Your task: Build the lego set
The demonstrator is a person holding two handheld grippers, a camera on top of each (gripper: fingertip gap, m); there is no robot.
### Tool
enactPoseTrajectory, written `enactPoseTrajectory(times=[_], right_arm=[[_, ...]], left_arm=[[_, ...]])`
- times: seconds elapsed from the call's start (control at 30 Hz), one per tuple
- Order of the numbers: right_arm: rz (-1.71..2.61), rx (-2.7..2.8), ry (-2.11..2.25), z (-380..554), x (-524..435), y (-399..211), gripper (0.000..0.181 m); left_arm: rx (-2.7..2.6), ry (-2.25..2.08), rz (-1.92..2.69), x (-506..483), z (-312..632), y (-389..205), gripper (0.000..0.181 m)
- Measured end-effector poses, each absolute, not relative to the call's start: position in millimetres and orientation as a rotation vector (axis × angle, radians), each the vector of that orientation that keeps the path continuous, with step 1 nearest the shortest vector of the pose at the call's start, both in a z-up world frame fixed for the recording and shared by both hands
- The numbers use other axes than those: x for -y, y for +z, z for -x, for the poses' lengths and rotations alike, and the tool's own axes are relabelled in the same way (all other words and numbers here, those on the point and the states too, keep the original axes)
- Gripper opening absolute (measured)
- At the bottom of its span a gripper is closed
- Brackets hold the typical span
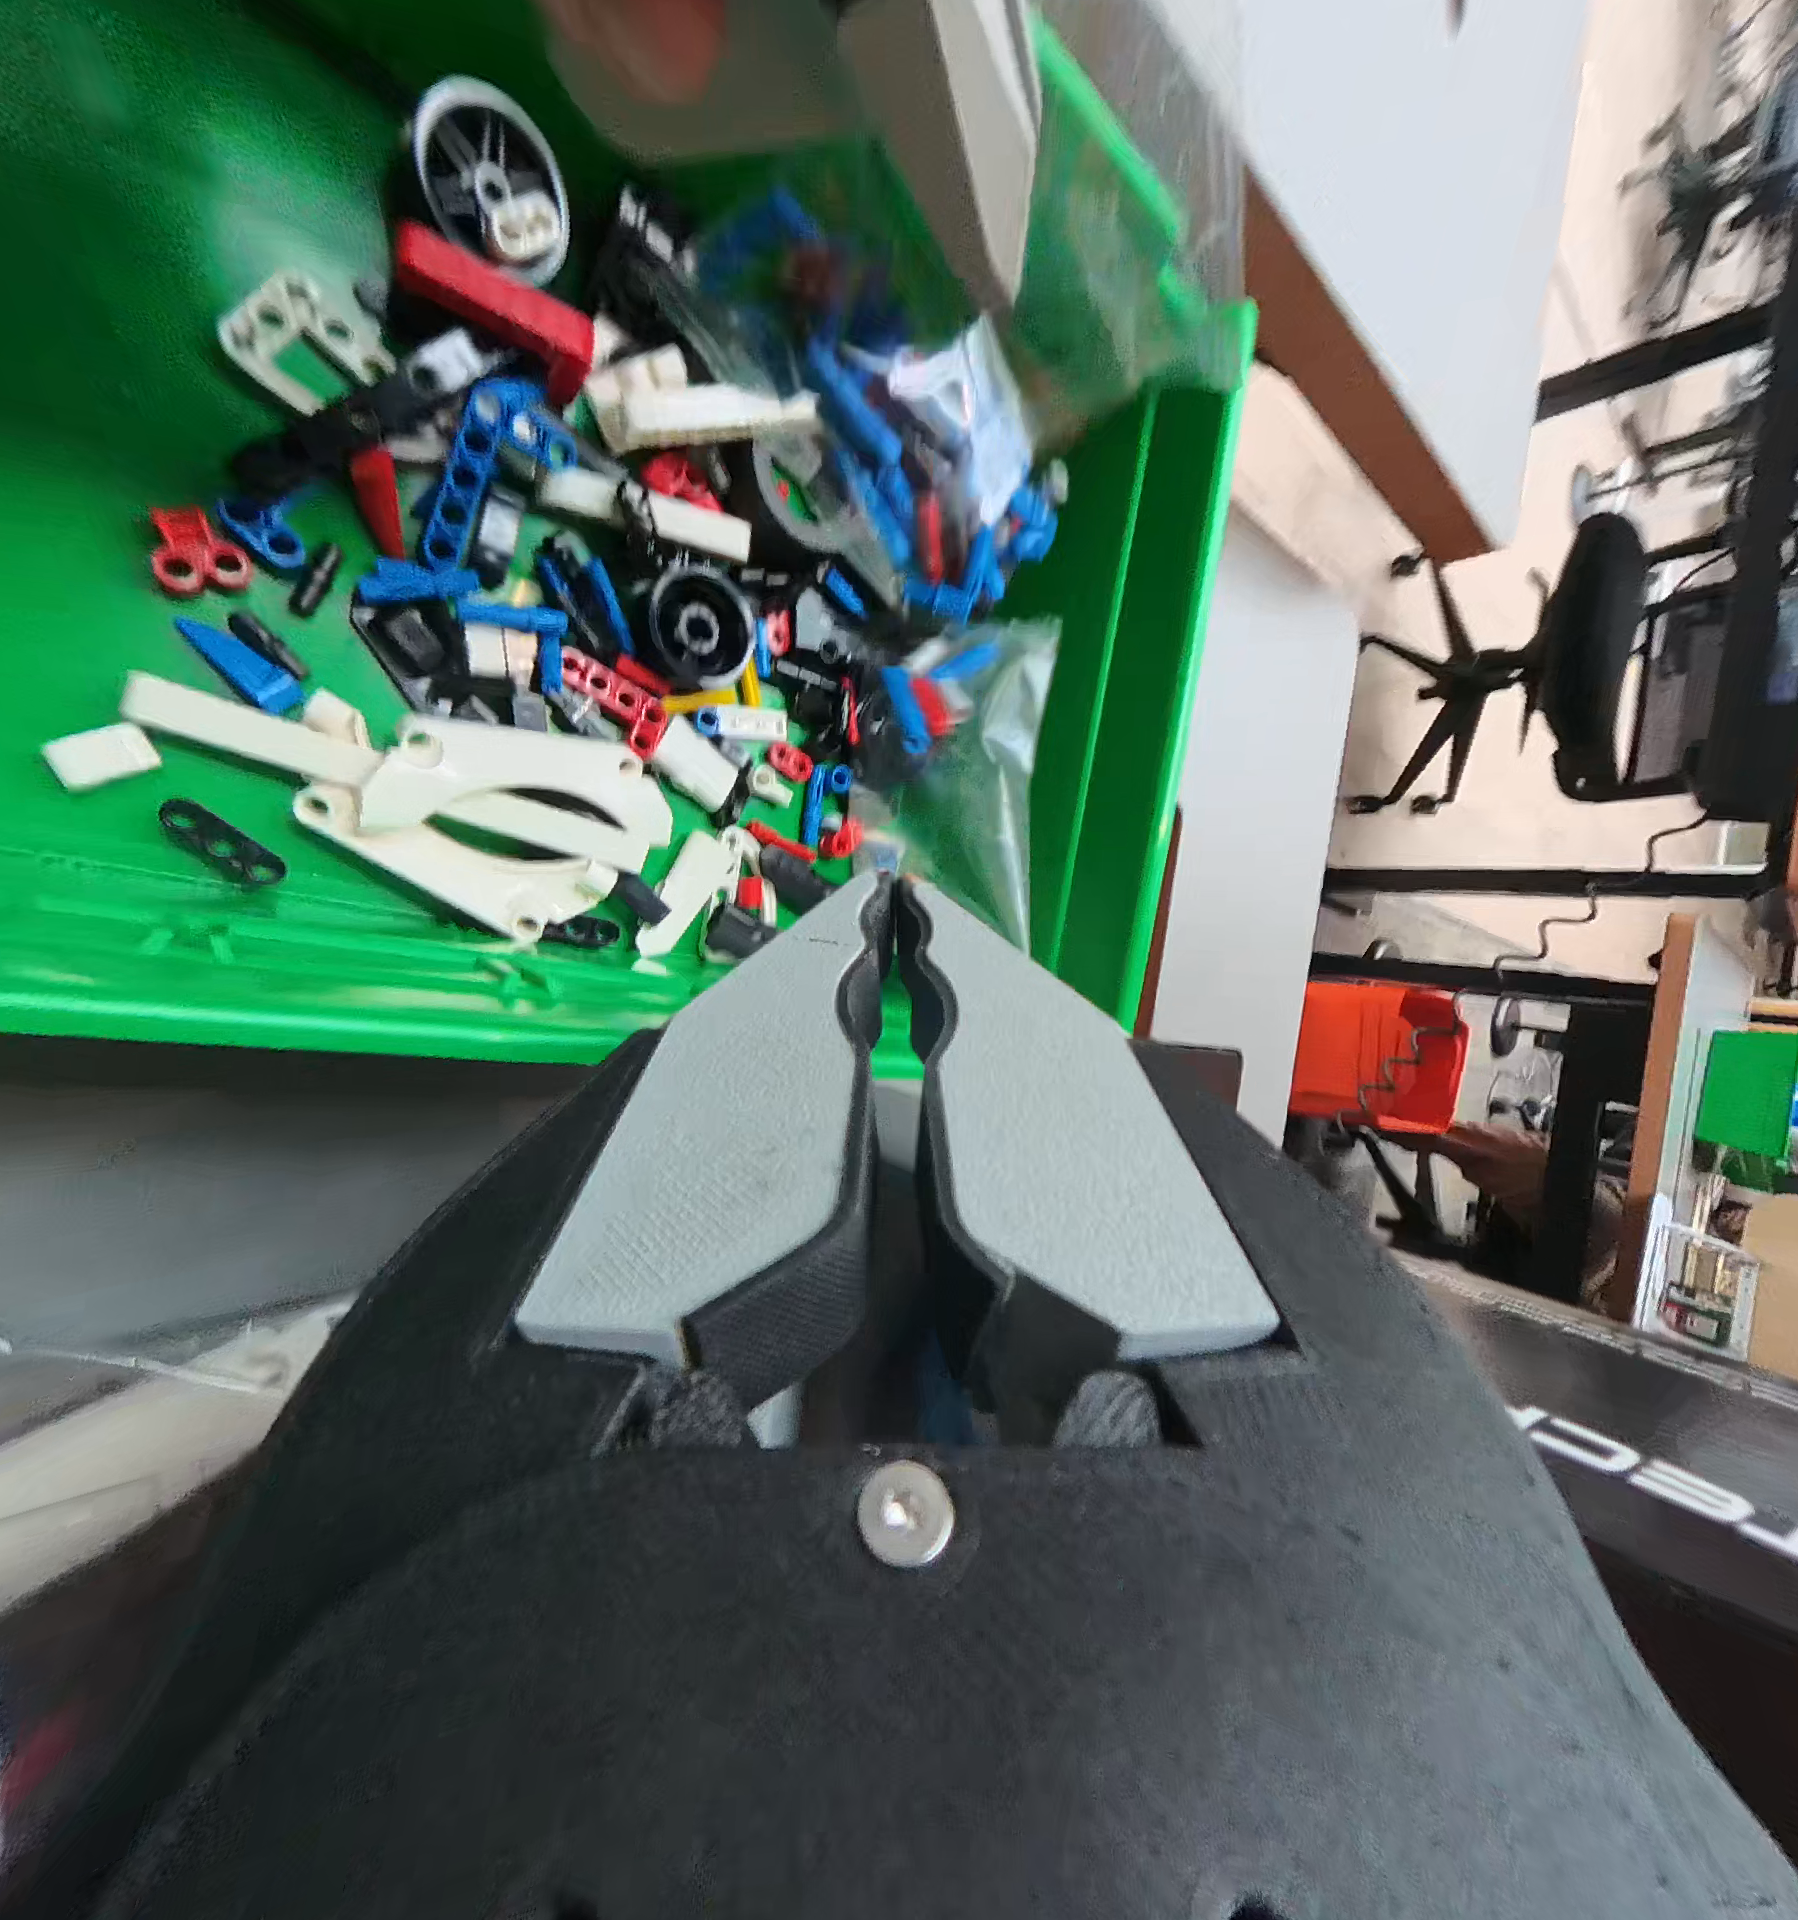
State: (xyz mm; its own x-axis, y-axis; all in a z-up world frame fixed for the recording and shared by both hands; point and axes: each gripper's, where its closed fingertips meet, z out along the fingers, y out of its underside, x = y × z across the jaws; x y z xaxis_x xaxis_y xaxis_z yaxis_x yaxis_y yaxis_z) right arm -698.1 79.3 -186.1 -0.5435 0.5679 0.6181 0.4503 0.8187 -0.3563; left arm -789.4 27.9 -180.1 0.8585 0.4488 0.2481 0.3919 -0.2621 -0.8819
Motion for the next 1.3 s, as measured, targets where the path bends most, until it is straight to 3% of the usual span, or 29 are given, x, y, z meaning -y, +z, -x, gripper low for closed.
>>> enactPoseTrajectory(times=[0.1,0.4,0.6,0.93,1.23,1.3], right_arm=[[0.753,2.225,0.293,702.5,-66.7,-183.7,0.000],[1.032,2.243,0.501,706.9,-63.6,-185.2,0.008],[1.189,2.120,0.570,715.9,-74.5,-177.8,0.011],[1.288,2.100,0.583,730.7,-71.8,-183.4,0.018],[1.358,2.023,0.722,738.2,-70.6,-172.6,0.033],[1.386,2.048,0.740,738.8,-64.5,-179.7,0.044]], left_arm=[[0.417,0.091,1.771,-31.2,768.6,-148.9,0.000],[-0.017,0.454,1.982,-18.0,749.8,-163.6,0.000],[-0.489,0.802,1.921,-15.5,716.1,-163.3,0.000],[-0.822,1.185,1.838,-9.9,720.4,-177.8,0.000],[-1.276,1.629,1.461,-4.7,709.2,-169.5,0.000],[-1.281,1.662,1.432,-2.8,709.7,-168.9,0.000]])
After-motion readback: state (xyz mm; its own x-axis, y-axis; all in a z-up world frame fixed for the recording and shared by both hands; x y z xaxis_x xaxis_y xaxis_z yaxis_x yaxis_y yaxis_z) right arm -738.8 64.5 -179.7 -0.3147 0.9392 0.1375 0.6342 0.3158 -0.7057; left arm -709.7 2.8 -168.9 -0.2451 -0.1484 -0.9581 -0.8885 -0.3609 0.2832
